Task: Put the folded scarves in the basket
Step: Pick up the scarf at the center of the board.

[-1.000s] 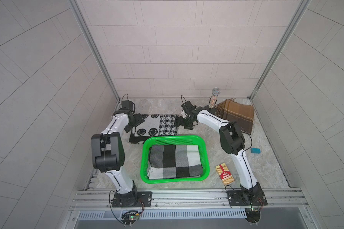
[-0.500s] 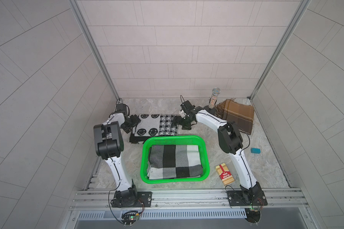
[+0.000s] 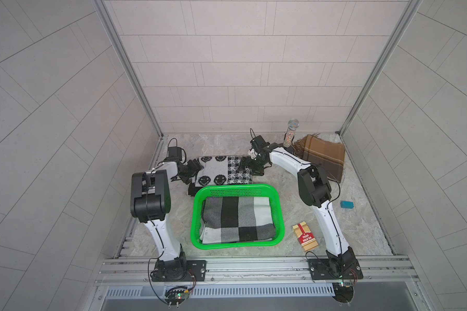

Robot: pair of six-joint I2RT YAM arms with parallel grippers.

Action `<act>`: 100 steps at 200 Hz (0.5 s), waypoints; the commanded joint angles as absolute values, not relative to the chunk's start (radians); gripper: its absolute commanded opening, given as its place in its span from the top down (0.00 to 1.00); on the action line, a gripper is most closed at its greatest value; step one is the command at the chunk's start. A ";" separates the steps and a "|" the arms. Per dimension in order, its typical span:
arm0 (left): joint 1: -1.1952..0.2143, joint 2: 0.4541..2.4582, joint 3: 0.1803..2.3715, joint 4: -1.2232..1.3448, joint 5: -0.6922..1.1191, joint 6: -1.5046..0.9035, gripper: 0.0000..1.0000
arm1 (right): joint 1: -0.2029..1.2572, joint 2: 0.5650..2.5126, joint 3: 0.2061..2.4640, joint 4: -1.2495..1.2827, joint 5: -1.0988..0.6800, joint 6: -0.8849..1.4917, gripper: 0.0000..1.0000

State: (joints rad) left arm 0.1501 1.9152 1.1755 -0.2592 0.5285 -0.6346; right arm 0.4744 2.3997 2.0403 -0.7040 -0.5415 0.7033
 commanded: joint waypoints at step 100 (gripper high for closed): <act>0.153 1.820 1.062 -0.325 0.564 -0.647 0.04 | 0.471 2.362 1.941 -0.653 -0.581 0.742 0.26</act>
